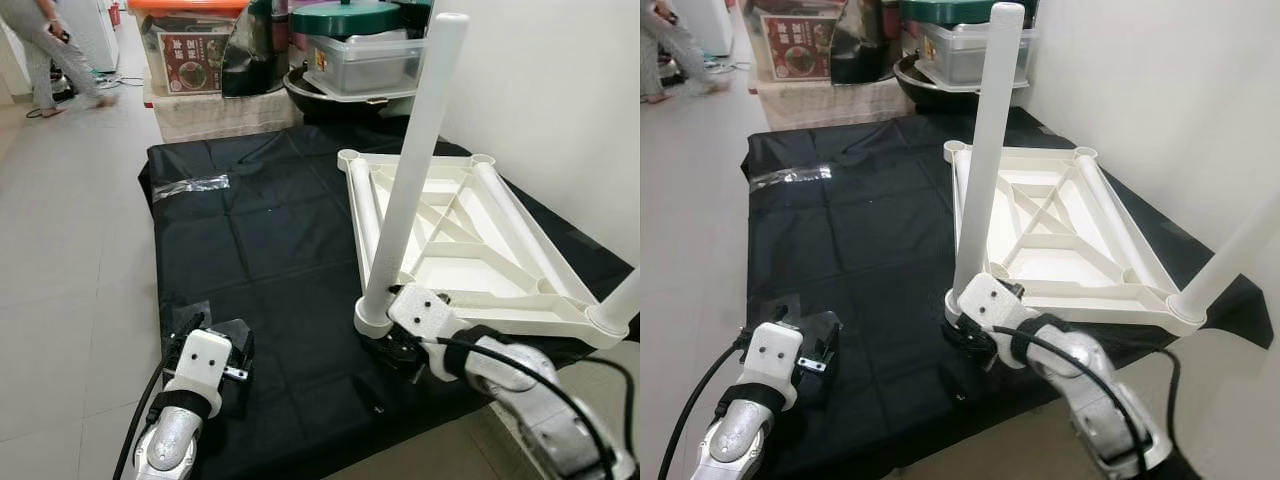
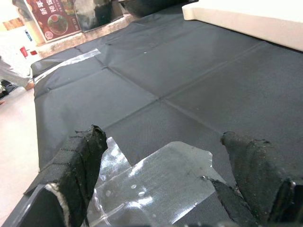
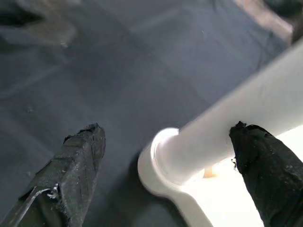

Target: Building children table

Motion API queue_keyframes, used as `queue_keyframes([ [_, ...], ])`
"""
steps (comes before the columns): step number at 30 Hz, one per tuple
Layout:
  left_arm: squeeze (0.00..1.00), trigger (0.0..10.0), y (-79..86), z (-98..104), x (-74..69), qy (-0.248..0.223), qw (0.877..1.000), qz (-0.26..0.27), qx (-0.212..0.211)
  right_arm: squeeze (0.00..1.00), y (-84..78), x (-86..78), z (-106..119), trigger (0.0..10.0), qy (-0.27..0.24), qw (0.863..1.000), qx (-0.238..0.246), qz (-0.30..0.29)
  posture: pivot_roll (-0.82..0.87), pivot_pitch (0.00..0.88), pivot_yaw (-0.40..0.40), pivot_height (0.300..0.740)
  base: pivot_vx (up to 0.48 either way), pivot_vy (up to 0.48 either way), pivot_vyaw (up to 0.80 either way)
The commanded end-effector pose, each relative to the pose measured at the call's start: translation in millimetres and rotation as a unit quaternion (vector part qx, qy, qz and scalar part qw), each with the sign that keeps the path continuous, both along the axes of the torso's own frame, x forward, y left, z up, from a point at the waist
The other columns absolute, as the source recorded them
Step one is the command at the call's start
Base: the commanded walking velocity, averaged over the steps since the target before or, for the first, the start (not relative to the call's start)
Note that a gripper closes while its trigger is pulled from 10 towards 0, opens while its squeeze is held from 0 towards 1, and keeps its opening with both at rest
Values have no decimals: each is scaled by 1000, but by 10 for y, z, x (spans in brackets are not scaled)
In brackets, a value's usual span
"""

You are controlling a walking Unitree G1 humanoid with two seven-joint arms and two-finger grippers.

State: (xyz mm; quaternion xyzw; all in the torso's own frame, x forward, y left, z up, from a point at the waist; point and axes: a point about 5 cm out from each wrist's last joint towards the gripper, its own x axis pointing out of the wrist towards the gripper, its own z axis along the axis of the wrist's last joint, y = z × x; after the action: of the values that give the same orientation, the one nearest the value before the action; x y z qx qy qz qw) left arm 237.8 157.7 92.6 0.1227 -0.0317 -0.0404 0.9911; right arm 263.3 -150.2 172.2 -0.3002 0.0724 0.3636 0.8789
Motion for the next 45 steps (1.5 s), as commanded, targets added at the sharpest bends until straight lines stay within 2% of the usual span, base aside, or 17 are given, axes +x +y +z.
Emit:
queue_keyframes([
  [1, 0, 10000, -3, -28, -10, 7, 1000, -1, 5, 0, 70, -45, 77, 10000, 29, 997, 48, 58, -27, 0, -65, 740, 0, 0, 0],
  [3, 0, 10000, -2, -26, -9, 6, 1000, -1, 4, 0, 98, -59, 111, 10000, 38, 994, 68, 77, -27, 0, -65, 740, 0, 0, 0],
  [6, 0, 10000, -9, -23, -5, 5, 1000, 0, 4, 0, 345, 84, 170, 10000, 35, 988, 129, 78, -12, 0, -72, 740, 0, 0, 0],
  [13, 0, 10000, -11, -21, -7, 4, 1000, 1, 5, 0, 566, 262, 176, 10000, 20, 985, 169, 39, 9, 0, -78, 740, 0, 0, 0],
  [15, 0, 10000, -5, -19, -6, 4, 1000, 2, 6, 0, 687, 517, 192, 10000, 8, 977, 206, -51, 12, 0, -79, 740, 0, 0, 0],
  [16, 0, 10000, -5, -19, -6, 4, 1000, 2, 6, 0, 687, 517, 192, 10000, 8, 977, 206, -51, 12, 0, -79, 740, 0, 0, 0],
  [17, 0, 10000, -6, -18, -6, 4, 1000, 2, 6, 0, 676, 711, 140, 10000, 11, 967, 214, -140, 17, 0, -81, 740, 0, 0, 0],
  [18, 0, 10000, -6, -18, -6, 4, 1000, 2, 6, 0, 676, 711, 140, 10000, 11, 967, 214, -140, 17, 0, -81, 740, 0, 0, 0],
  [21, 0, 10000, -14, -13, -10, 3, 1000, 1, 6, 0, 237, 967, -96, 10000, 27, 919, 177, -351, 26, 0, -86, 740, 0, 0, 0],
  [25, 0, 10000, -14, -10, -14, 3, 1000, 2, 6, 0, 90, 1005, -147, 10000, 23, 902, 157, -402, 27, 0, -86, 740, 0, 0, 0],
  [26, 0, 10000, -9, -16, -22, 5, 1000, 2, 6, 0, -236, 996, -146, 10000, -15, 872, 138, -469, 17, 0, -81, 740, 0, 0, 0],
  [30, 0, 10000, -13, -26, -26, 7, 1000, 1, 6, 0, -421, 962, -174, 10000, -40, 865, 104, -489, 5, 0, -72, 740, 0, 0, 0],
  [34, 0, 10000, -30, -33, -27, 8, 1000, -2, 5, 0, -541, 908, -256, 10000, -49, 877, 59, -475, 0, 0, -68, 740, 0, 0, 0],
  [35, 0, 10000, -36, -34, -27, 9, 1000, -3, 4, 0, -763, 854, -307, 10000, -58, 875, 23, -479, -4, 0, -67, 740, 0, 0, 0],
  [37, 0, 10000, -37, -36, -27, 9, 1000, -3, 4, 0, -903, 836, -324, 10000, -61, 870, 10, -489, -5, 0, -68, 740, 0, 0, 0],
  [38, 0, 10000, -38, -39, -28, 10, 1000, -3, 3, 0, -1140, 809, -340, 10000, -65, 860, -18, -506, -5, 0, -68, 740, 0, 0, 0],
  [45, 0, 10000, -45, -58, -23, 12, 1000, -6, 2, 0, -1539, 770, -286, 10000, -77, 841, -42, -534, -22, 0, -59, 740, 0, 0, 0],
])
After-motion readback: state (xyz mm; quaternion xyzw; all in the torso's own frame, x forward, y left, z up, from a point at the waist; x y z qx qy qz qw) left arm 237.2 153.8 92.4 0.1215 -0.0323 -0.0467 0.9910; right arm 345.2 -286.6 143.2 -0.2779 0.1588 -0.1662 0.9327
